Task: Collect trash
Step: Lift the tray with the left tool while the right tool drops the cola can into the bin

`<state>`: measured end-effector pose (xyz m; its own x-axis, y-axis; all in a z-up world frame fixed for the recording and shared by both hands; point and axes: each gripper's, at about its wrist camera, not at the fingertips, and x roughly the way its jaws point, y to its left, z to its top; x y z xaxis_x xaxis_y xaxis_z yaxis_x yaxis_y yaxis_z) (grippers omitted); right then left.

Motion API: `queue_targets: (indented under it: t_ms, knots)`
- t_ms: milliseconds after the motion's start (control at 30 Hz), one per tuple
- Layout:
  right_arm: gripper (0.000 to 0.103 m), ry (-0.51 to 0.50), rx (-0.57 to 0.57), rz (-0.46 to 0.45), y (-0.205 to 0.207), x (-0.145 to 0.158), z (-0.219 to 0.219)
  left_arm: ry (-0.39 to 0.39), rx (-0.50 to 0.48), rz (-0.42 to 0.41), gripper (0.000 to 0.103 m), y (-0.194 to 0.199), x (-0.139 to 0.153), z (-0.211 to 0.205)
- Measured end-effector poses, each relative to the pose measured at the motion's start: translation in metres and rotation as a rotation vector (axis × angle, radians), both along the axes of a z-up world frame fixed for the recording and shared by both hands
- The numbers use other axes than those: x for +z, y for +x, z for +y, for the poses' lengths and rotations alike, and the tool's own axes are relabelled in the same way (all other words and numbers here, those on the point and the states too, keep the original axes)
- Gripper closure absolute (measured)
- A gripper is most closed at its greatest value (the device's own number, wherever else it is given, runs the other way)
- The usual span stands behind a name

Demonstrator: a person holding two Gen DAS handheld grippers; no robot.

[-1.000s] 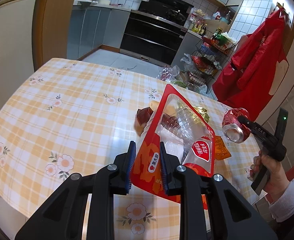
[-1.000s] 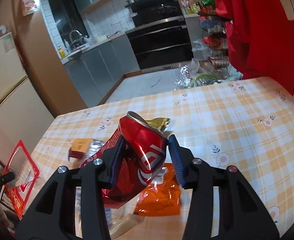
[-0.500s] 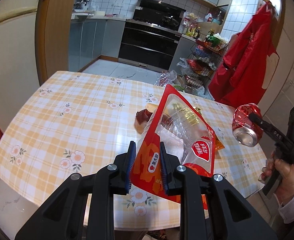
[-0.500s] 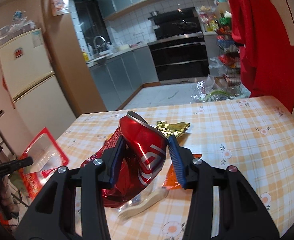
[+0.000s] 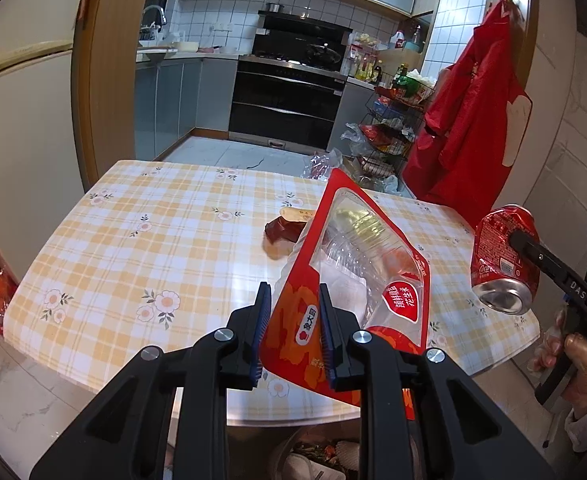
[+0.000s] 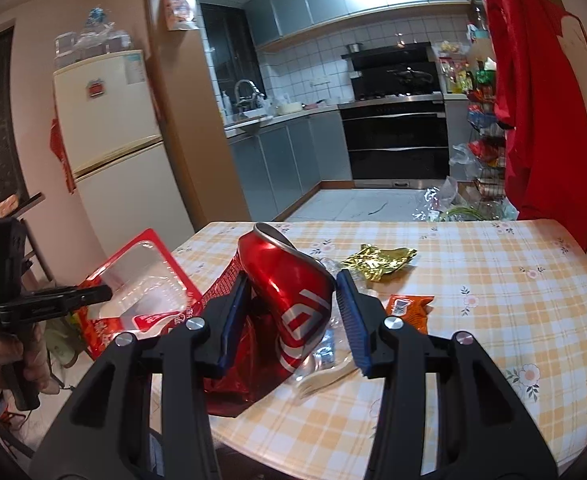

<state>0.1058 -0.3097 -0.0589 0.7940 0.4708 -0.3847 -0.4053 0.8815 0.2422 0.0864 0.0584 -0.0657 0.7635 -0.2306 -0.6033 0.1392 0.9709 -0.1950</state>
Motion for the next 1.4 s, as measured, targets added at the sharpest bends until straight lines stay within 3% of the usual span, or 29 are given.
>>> queue_targets:
  t_ms: [567,1400]
  knots:
    - [0.057,-0.032,0.015,0.017,-0.076,-0.024,0.008,0.006,0.016,-0.006,0.081,-0.046,0.000,0.008]
    - [0.057,-0.036,0.003,0.117,-0.109,-0.059,0.002,-0.019,0.020,-0.015,0.081,-0.085,-0.005,0.011]
